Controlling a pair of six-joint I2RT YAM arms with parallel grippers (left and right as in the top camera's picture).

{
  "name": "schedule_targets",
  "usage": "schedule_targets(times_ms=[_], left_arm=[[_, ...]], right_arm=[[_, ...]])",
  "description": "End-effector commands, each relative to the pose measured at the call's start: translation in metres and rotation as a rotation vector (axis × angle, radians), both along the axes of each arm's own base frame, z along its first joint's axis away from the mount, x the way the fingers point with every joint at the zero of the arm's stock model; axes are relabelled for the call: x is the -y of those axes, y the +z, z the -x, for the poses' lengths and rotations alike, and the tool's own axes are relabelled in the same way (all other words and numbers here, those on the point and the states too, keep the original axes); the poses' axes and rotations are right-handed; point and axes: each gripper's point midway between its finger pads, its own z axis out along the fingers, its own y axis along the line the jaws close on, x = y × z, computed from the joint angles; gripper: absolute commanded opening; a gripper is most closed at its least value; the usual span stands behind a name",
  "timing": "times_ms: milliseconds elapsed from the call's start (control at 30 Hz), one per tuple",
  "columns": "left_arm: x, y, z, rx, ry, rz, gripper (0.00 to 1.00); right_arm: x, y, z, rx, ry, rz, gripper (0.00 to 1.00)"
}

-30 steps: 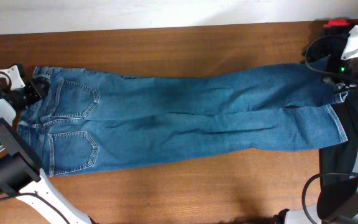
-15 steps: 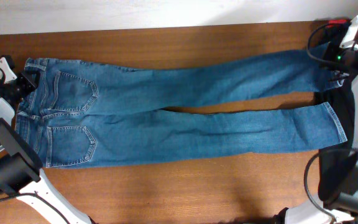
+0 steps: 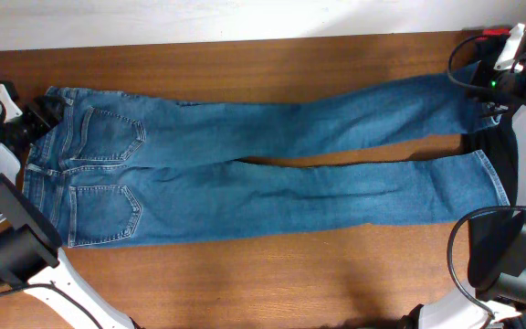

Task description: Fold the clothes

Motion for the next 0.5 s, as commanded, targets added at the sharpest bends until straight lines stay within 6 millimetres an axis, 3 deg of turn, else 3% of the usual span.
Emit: schedule_targets(times_ms=[0,167,467], left_arm=[[-0.008,0.009,-0.005,0.030,0.003,-0.025,0.95],[-0.011,0.013,-0.010,0.047,0.016,-0.057,0.99],[0.008,-0.021,-0.031,-0.006,0.046,-0.141,0.99]], right_arm=[[0.002,0.005,0.000,0.021,-0.013,-0.006,0.04],[-0.002,0.006,-0.003,0.030,0.003,-0.022,0.04],[-0.005,0.004,-0.001,0.019,0.009,-0.032,0.04]])
